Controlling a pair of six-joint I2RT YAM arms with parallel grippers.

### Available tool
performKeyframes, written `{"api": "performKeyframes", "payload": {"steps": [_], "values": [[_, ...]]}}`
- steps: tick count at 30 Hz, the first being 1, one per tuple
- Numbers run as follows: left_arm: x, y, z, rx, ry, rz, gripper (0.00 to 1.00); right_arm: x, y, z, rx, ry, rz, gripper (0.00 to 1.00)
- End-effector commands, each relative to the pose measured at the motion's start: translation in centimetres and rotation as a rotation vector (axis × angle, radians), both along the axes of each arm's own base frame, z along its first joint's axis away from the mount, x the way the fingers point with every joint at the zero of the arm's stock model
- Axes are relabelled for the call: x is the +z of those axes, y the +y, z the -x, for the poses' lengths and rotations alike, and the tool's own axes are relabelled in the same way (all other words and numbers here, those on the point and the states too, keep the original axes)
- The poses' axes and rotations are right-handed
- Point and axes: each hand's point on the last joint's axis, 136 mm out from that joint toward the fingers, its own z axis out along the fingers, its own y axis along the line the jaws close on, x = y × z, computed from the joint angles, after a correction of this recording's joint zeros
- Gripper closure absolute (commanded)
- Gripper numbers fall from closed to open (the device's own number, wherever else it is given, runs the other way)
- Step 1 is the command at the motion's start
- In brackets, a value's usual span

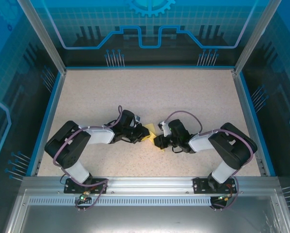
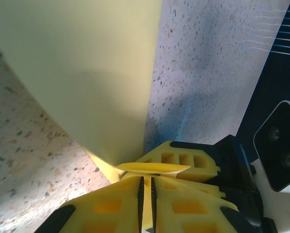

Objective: Fold a paper plane with a square sheet of paper (pick it up from the middle)
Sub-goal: Fold the wing for the fifth time at the center of the table.

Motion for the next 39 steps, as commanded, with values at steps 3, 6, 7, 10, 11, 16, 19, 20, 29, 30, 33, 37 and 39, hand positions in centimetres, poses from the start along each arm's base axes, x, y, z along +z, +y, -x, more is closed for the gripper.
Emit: {"api": "performKeyframes", "payload": {"steps": [3,6,7,10,11,16,19,20,29,30,33,37,39], "values": [[0.1,-1.3,-0.6,-0.049,-0.020,0.018,0.85,-1.2,0.1,0.3,0.006,0.096,-0.009,0.87],[0.0,-1.5,-0.8,-0.053,-0.021,0.018,0.86,-1.4,0.0,0.5,0.016,0.106,-0.003,0.87],[0.0,-1.5,-0.9,-0.053,-0.020,0.017,0.86,-1.4,0.0,0.5,0.018,0.107,0.000,0.87],[-0.4,-1.5,-1.0,-0.051,-0.014,0.005,0.87,-1.2,0.0,0.5,0.027,0.105,0.005,0.85],[-0.5,-1.5,-1.0,-0.052,-0.010,-0.002,0.87,-1.2,-0.2,0.6,0.025,0.109,0.012,0.84],[-1.3,-1.2,-0.8,-0.054,0.006,-0.024,0.88,0.5,-0.2,0.4,0.021,0.114,-0.004,0.77],[-1.4,-1.2,-0.8,-0.054,0.006,-0.024,0.89,1.1,-0.3,0.4,0.024,0.113,0.004,0.75],[-1.4,-1.2,-0.8,-0.054,0.006,-0.026,0.89,1.0,-0.5,0.6,0.024,0.129,0.017,0.75],[-1.5,-1.2,-0.6,-0.055,0.009,-0.025,0.89,1.8,-1.0,1.2,0.024,0.146,0.032,0.77],[-1.5,-1.1,-0.6,-0.054,0.010,-0.026,0.89,1.6,-1.1,1.3,0.025,0.149,0.039,0.77],[-1.5,-1.1,-0.6,-0.053,0.009,-0.027,0.89,1.0,-1.1,1.5,0.029,0.169,0.052,0.83],[-1.8,-0.9,-0.5,-0.046,0.013,-0.037,0.89,-0.2,-1.3,1.8,0.025,0.211,0.070,0.89],[-1.9,-0.8,-0.5,-0.044,0.017,-0.041,0.90,-0.6,-1.2,2.0,0.033,0.229,0.071,0.90]]}}
